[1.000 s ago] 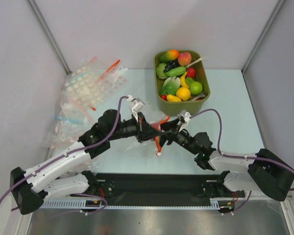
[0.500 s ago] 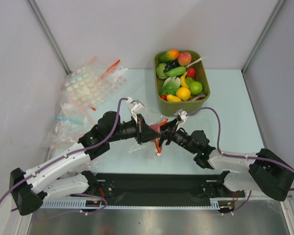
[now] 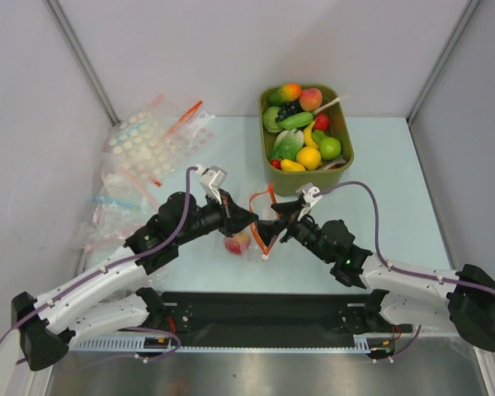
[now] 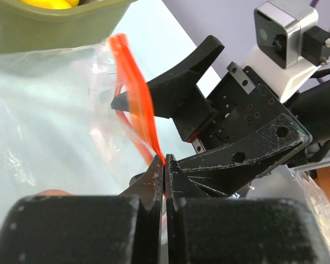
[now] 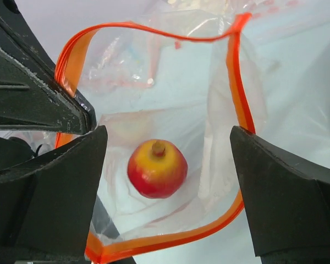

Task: Place the food in the zip-top bag and seal the zipper
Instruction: Place the fake vegetable in the zipper food storage bag, then adjust the zipper food storage bag at the center of the board.

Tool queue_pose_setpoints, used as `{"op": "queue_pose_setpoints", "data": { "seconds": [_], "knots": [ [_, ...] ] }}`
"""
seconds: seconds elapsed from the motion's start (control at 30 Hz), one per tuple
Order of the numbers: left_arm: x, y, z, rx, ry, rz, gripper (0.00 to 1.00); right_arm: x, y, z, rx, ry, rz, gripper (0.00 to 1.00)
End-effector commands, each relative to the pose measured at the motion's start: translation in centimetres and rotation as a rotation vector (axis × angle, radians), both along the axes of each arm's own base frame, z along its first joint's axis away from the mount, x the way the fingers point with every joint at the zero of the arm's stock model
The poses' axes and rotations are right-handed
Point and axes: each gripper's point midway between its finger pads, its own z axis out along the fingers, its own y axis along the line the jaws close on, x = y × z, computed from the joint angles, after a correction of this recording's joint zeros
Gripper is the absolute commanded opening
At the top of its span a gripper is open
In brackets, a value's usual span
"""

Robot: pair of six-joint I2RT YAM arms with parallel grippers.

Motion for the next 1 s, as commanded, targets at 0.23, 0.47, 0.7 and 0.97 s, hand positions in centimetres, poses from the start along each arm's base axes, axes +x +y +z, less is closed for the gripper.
{"op": "queue_pose_setpoints", "data": {
  "seconds": [0.23, 0.47, 0.7, 0.97],
  "knots": [
    [1.7, 2.5, 0.6, 0.013, -0.034, 0.16, 0.0, 1.7, -1.3, 1.2, -0.061, 0.031, -0.123, 0.77],
    [3.0, 5.0, 0.8, 0.044, -0.07, 0.296, 0.0, 2.3, -0.9, 0.4, -0.112, 0.073, -0.147, 0.71],
    [3.1, 4.8, 0.5, 0.06, -0.068, 0.293, 0.0, 2.8, -0.3, -0.8, -0.181, 0.117, -0.149, 0.65],
    [2.9, 4.9, 0.8, 0.052, -0.075, 0.288, 0.0, 3.5, 0.2, -2.1, -0.196, 0.18, -0.131, 0.55]
  ]
}}
